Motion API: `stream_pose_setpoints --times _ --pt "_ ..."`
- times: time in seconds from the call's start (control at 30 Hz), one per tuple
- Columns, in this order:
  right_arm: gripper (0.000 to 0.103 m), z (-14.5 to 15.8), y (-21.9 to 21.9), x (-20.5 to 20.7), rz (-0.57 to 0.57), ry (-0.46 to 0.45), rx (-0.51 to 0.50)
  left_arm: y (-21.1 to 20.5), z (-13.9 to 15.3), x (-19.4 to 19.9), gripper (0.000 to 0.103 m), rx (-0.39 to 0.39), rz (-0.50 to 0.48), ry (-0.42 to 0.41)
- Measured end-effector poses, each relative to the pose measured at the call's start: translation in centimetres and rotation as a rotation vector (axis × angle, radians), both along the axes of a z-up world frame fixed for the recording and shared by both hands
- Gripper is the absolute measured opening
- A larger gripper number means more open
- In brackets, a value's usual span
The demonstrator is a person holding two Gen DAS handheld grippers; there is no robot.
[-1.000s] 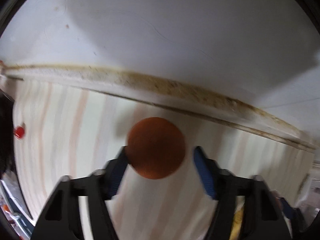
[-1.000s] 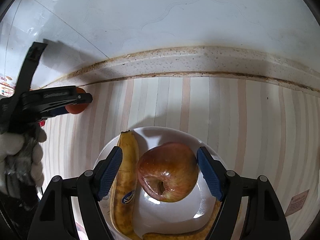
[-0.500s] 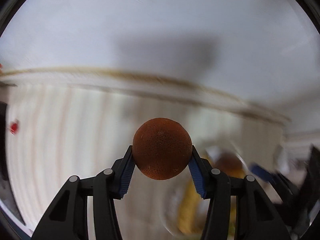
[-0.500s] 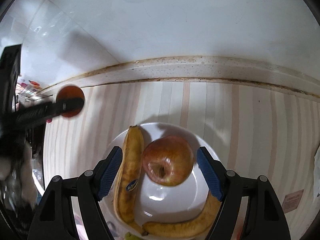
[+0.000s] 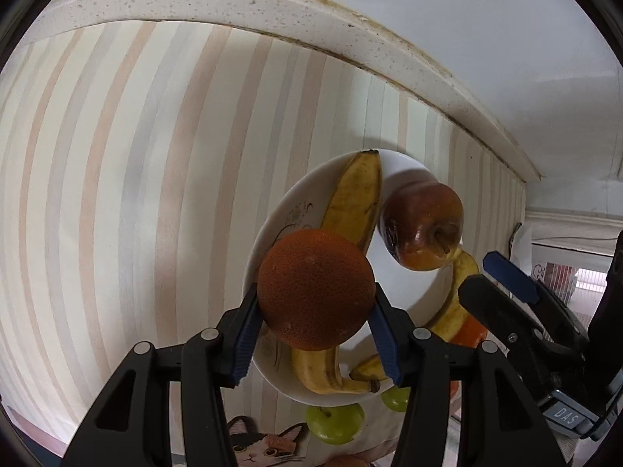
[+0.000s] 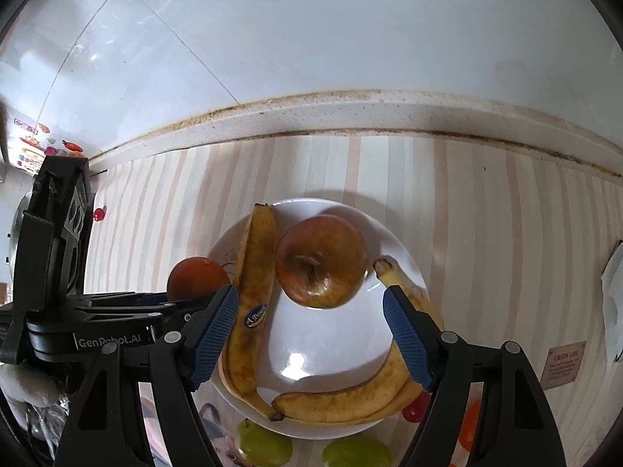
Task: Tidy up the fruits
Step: 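Place the orange-brown fruit on the plate beside the banana with the left gripper, then grasp a green apple with the left gripper while the right grasps an orange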
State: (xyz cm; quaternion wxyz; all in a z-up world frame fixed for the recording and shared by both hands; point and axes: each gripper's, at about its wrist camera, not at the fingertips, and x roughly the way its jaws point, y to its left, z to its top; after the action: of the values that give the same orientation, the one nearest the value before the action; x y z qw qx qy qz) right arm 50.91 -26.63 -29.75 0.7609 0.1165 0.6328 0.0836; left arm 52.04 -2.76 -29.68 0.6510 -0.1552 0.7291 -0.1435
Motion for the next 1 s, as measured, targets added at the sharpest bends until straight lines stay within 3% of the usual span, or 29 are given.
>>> stream_pose_setpoints --times 0.3,0.87,0.97,1.0 --pt "0.079 -0.4 -0.7 -0.4 -0.021 0.010 0.001 -2.4 -1.8 -0.2 0.050 0.043 0.003 0.008" --pt "0.079 2.0 -0.6 -1.7 -0.015 -0.019 -0.017 -3.2 1.4 -1.6 0.054 0.161 -0.039 -0.126" --pt "0.083 2.7 -0.7 -2.7 -0.014 -0.025 -0.072 -3.3 3.5 -3.0 0.065 0.215 -0.060 -0.205" --pt "0.085 2.9 -0.7 -3.2 -0.014 -0.028 -0.084 -3.5 4.3 -3.7 0.073 0.235 -0.068 -0.233"
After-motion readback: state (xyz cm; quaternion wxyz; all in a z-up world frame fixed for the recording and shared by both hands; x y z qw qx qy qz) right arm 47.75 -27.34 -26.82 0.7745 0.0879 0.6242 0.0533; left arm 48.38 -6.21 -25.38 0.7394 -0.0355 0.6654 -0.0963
